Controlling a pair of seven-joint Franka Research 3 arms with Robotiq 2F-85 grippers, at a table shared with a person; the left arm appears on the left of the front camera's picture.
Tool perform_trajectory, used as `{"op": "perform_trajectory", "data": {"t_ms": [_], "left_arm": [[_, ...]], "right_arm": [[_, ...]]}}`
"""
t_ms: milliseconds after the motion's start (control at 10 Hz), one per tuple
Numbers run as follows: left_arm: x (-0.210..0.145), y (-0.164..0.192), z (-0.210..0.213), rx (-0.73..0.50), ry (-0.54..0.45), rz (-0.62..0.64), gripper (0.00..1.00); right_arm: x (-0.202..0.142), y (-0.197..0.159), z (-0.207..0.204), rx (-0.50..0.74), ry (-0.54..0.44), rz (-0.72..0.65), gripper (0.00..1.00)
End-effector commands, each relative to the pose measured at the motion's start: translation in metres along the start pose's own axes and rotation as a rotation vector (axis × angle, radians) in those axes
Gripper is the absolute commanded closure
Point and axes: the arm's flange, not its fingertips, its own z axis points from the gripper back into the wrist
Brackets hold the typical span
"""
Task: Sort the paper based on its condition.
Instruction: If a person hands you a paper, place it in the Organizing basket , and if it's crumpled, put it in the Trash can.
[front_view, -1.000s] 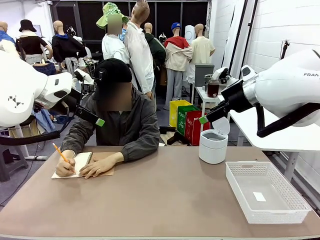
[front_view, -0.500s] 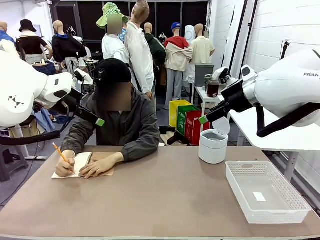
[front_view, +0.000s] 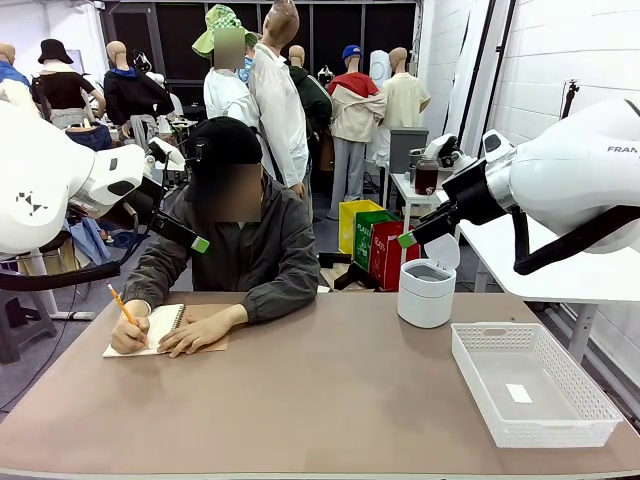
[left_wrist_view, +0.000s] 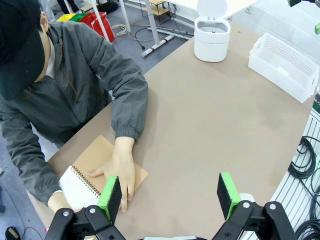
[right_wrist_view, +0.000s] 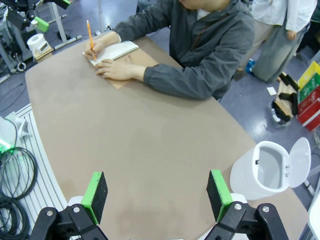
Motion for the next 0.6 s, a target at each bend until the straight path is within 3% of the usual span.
{"op": "perform_trajectory", "data": {"t_ms": [0,500], "left_arm": [[0.0003,0.0007,0.0012,-0.006,0.005,0.003,0.0],[0.0003,0.0007,0.0012,-0.006,0.005,0.003,0.0]], "right_arm": [[-0.0007,-0.0001,0.0005,0.009,0.001,-0.002,0.0],[-0.0007,-0.0001,0.0005,0.009,0.001,-0.002,0.0]]}}
